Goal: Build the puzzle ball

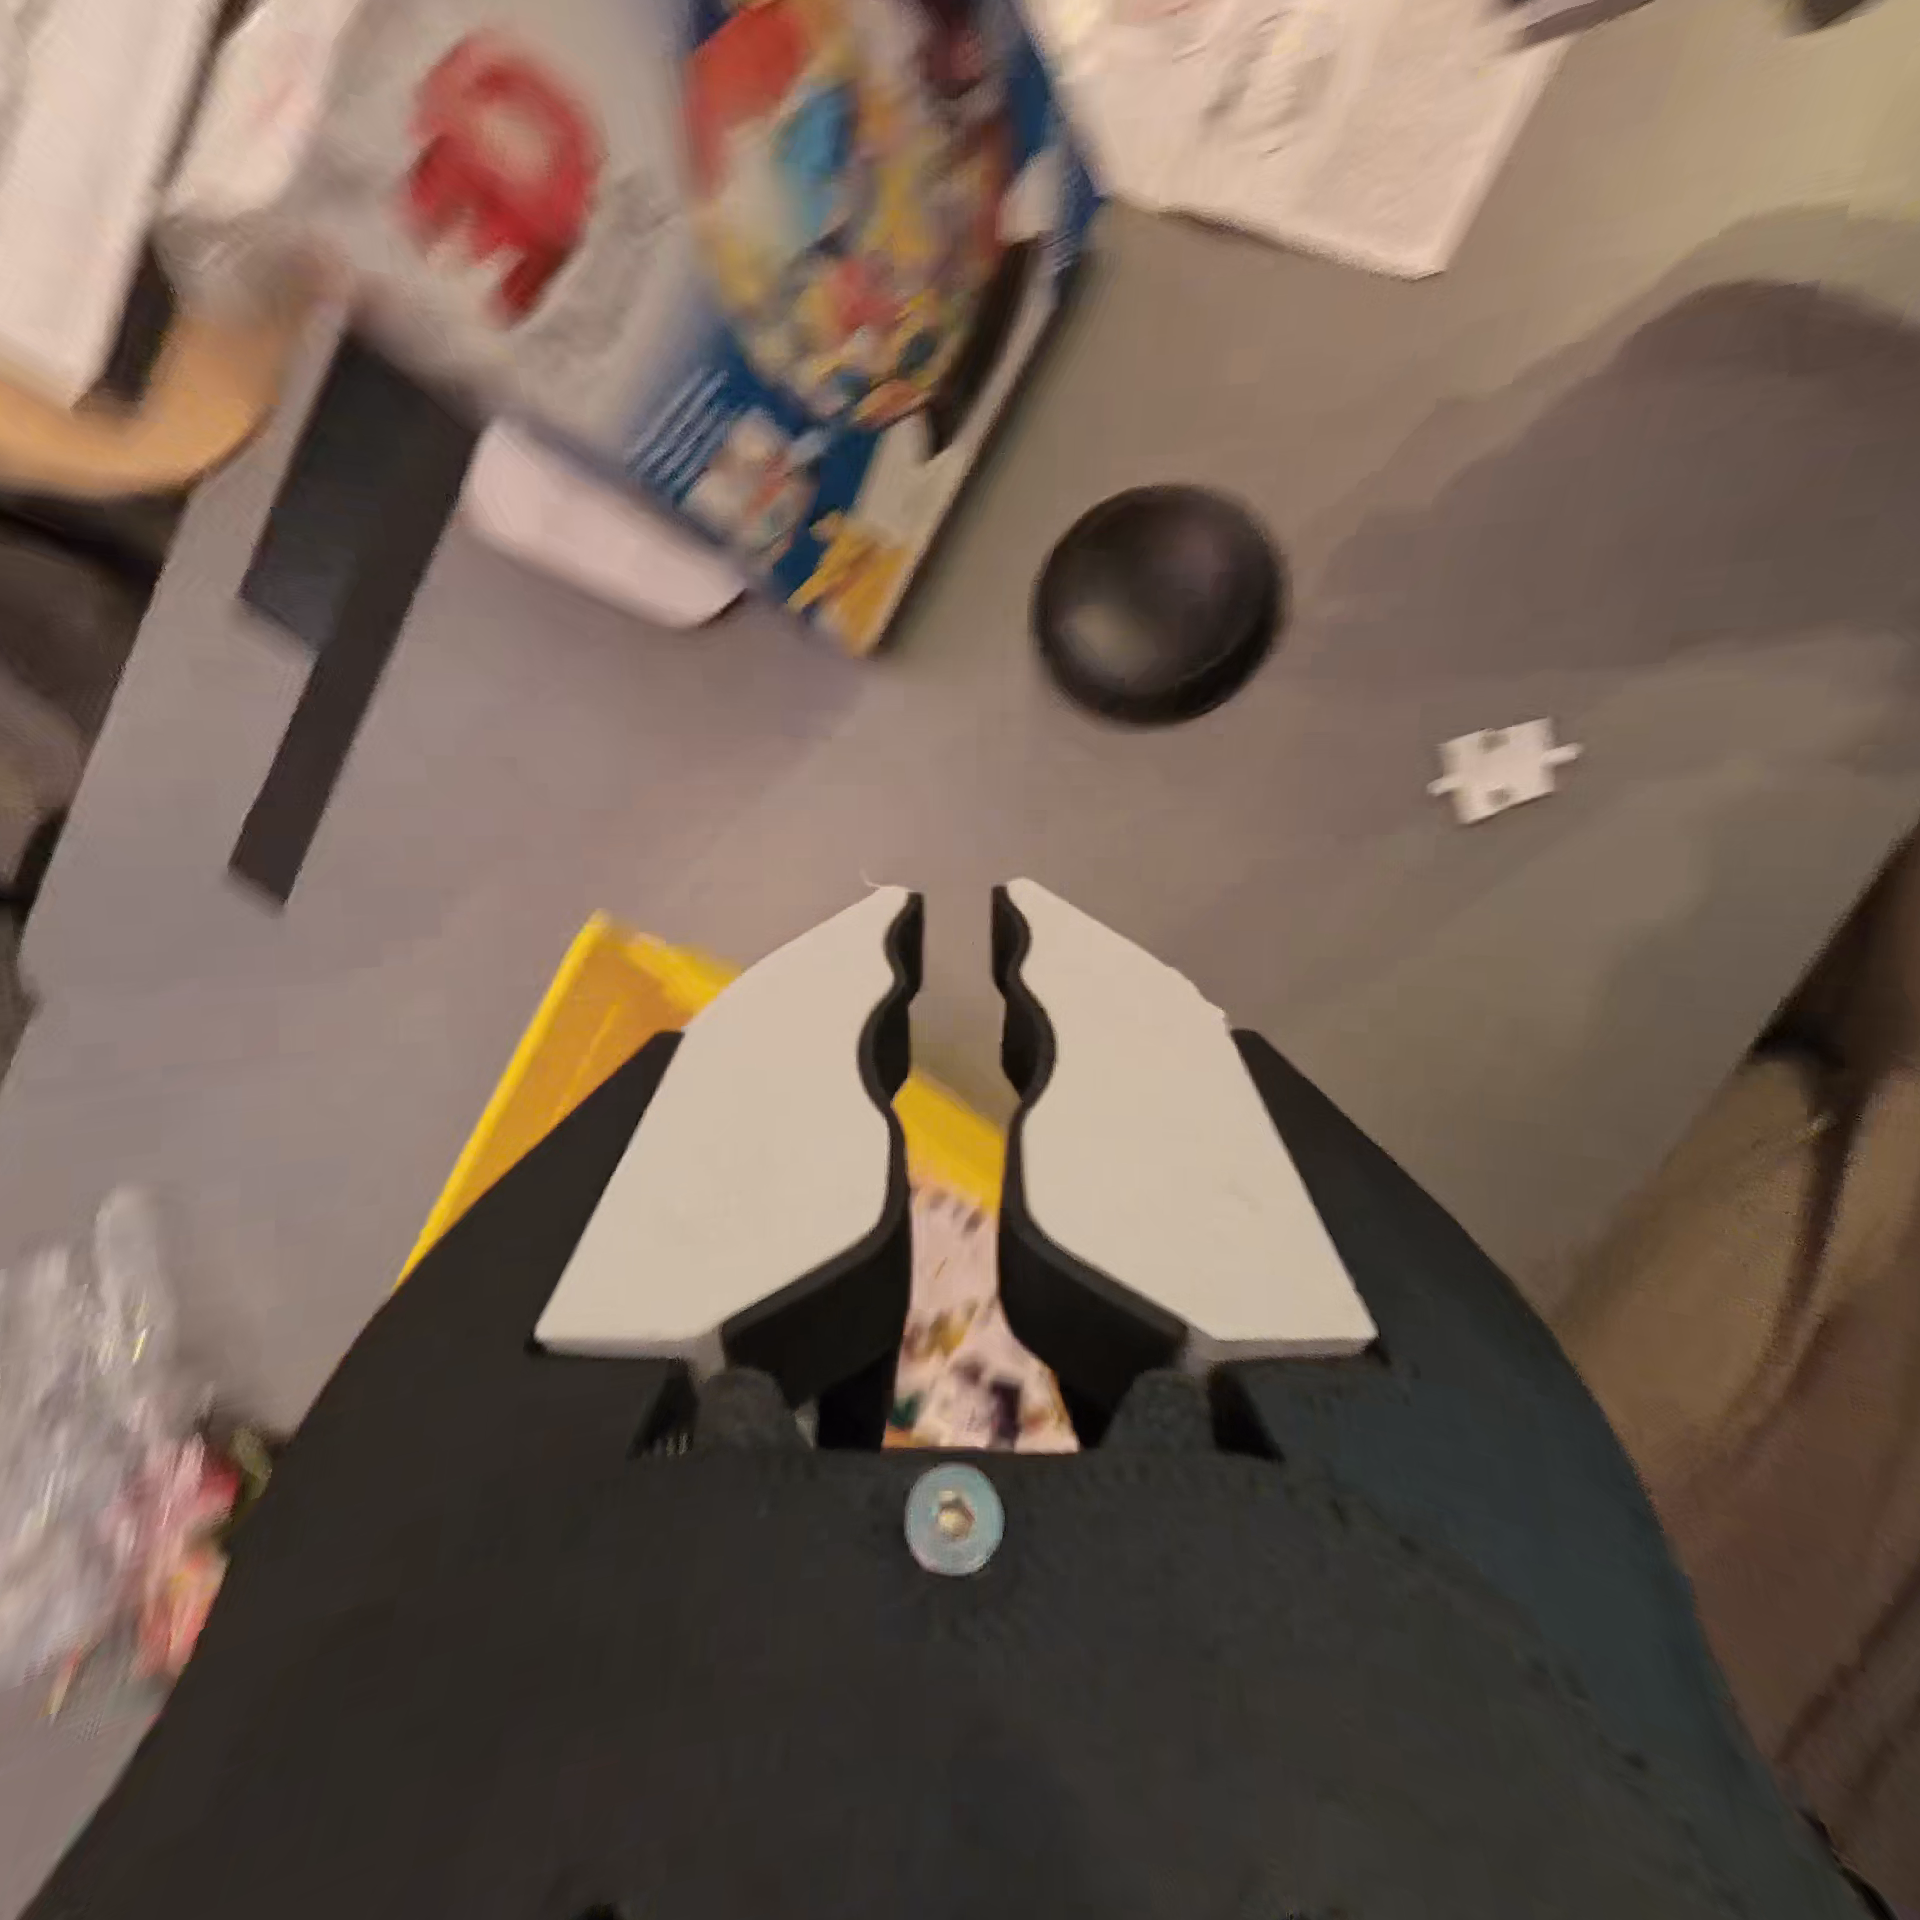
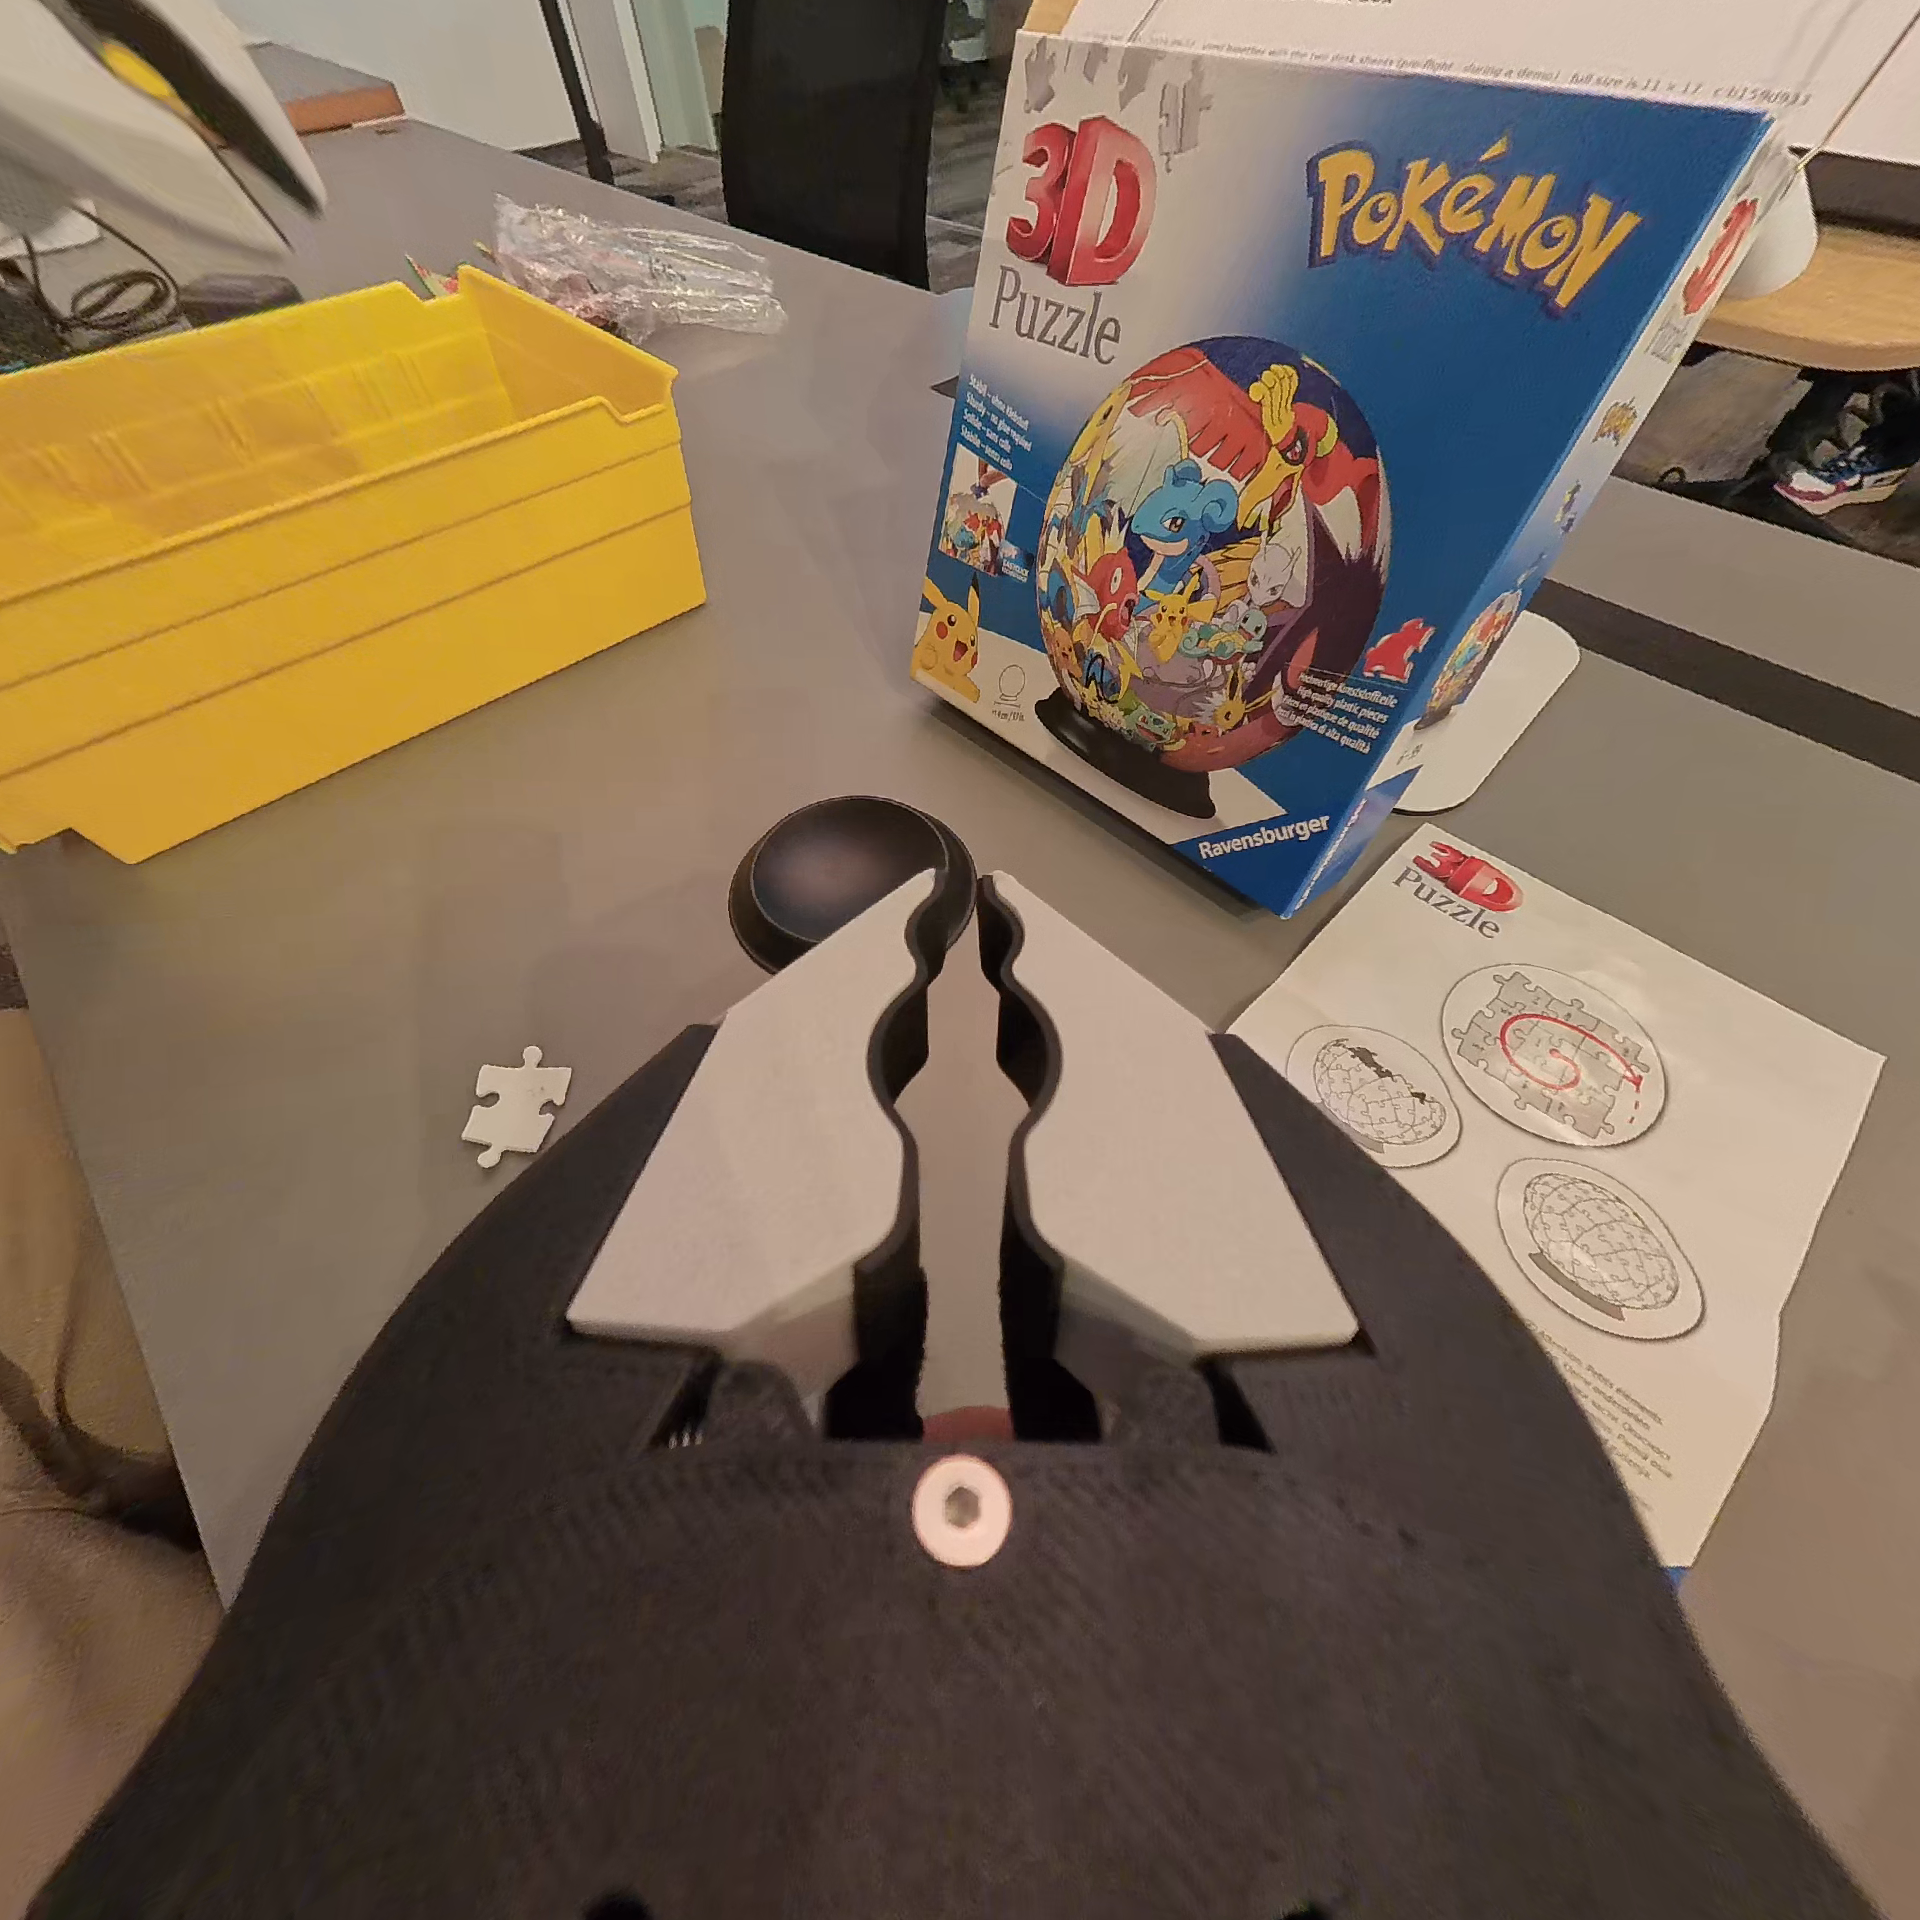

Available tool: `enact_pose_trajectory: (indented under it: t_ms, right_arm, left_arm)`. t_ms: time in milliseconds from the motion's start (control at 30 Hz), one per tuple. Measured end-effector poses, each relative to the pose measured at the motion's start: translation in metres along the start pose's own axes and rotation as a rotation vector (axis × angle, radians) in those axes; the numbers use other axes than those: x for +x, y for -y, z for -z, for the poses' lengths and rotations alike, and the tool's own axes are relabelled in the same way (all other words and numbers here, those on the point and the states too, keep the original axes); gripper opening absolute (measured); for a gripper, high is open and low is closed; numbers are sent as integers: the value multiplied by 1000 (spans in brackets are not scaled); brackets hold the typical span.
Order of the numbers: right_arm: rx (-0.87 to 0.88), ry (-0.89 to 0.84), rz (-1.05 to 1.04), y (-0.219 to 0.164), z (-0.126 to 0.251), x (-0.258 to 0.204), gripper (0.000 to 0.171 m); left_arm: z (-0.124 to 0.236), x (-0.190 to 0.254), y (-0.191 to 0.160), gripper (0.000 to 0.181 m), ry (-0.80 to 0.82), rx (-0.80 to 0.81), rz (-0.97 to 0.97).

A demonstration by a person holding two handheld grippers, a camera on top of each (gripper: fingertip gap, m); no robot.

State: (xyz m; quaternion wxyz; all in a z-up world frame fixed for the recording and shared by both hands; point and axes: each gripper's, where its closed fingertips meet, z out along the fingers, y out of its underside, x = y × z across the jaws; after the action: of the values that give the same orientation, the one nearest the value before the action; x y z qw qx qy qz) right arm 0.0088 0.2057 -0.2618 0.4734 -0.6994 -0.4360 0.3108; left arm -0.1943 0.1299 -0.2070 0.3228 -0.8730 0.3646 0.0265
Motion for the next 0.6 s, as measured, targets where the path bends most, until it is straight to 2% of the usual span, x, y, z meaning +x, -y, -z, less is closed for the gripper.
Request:
enact_pose_trajectory:
  t_ms: [33, 133, 167, 233, 333, 433, 600]
  right_arm:
    - [0, 2, -3, 0, 0, 0, 4]
    - [1, 6, -5, 0, 0, 0, 4]
    - [2, 7, -5, 0, 0, -1, 4]
    - [3, 8, -7, 1, 0, -1, 4]
    - [-6, 11, -12, -2, -2, -1, 4]
    - [-14, 11, -13, -4, -3, -1, 4]
    - [-20, 12, -17, -6, -6, -1, 4]
  left_arm:
    - [12, -18, -17, 20, 20, -24, 44]
    - [46, -76, -69, 25, 149, -60, 148]
    - [52, -85, -90, 27, 140, -90, 191]
    - [59, -103, -128, 30, 169, -158, 246]
    - [56, -104, -171, 39, 141, -260, 241]
    - [42, -92, -192, 48, 75, -325, 201]
    - [12, -66, -204, 51, -29, -397, 132]
